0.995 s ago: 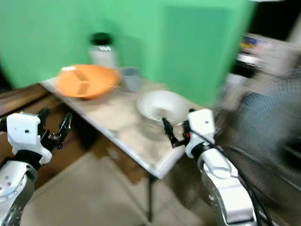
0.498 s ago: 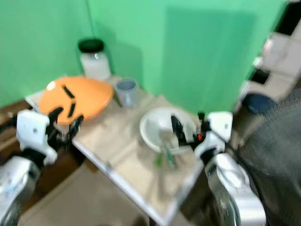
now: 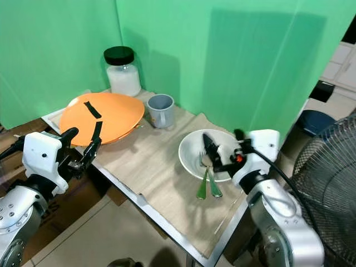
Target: Setting the table
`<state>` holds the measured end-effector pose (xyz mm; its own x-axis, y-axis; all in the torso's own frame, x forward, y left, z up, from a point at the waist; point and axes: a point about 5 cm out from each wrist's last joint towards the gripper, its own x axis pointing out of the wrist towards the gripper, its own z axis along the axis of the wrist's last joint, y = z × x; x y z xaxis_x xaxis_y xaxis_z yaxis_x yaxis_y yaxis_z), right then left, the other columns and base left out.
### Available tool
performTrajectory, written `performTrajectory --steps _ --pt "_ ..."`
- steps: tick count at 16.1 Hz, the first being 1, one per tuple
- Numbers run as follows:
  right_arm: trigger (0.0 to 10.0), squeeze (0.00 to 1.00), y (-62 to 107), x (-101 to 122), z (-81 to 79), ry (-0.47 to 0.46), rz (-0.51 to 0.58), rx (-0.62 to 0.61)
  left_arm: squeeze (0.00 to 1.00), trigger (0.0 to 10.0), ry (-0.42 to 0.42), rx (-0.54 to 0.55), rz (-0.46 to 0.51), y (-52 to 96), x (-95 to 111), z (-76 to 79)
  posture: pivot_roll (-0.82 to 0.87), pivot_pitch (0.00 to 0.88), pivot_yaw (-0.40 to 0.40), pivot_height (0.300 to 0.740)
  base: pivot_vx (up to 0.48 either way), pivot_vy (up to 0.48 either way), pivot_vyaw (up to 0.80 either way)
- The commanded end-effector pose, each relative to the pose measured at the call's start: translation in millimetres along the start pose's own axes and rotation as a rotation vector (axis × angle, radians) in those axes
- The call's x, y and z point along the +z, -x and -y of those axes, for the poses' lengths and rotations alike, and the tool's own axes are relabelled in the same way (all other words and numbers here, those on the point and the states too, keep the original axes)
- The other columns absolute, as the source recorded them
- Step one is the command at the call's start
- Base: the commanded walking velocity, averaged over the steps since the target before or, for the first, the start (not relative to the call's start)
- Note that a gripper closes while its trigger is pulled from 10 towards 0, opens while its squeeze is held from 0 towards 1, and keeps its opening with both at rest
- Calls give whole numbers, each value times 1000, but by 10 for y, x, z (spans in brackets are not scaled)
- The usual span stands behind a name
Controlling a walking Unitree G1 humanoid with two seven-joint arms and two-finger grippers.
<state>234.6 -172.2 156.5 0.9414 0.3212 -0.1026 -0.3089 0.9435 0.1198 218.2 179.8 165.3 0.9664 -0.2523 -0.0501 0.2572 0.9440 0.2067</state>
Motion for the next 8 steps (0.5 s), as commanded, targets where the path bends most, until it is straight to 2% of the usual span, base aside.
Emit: performTrajectory --steps 1,2,3,4,5,6,7,8 --pt "10000 0 -21 -27 -15 27 -80 48 0 10000 -2 -37 -37 -29 -43 13 45 0 41 740 0 0 0" --pt "10000 0 -29 -39 38 20 -145 51 0 10000 3 -102 -67 -17 -81 56 46 0 42 740 0 0 0" --pt "10000 0 -46 -9 94 -30 -169 47 0 10000 -2 -171 -100 12 -123 93 46 0 42 740 0 0 0" --pt "10000 0 -74 76 173 -107 -161 49 0 10000 -21 -279 -107 79 -121 130 56 0 39 740 0 0 0" --pt "10000 0 -87 113 223 -138 -159 32 0 10000 -16 -316 -104 104 -99 118 64 0 37 740 0 0 0" --pt "10000 663 -92 141 241 -143 -154 28 0 10000 -6 -338 -100 115 -81 111 66 0 38 740 0 0 0" --pt "10000 1000 -92 198 290 -139 -149 6 0 10000 7 -393 -93 132 -43 95 63 0 49 740 0 0 0" --pt "10000 1000 -90 216 308 -137 -146 -4 0 10000 11 -413 -92 141 -34 86 58 0 58 740 0 0 0"
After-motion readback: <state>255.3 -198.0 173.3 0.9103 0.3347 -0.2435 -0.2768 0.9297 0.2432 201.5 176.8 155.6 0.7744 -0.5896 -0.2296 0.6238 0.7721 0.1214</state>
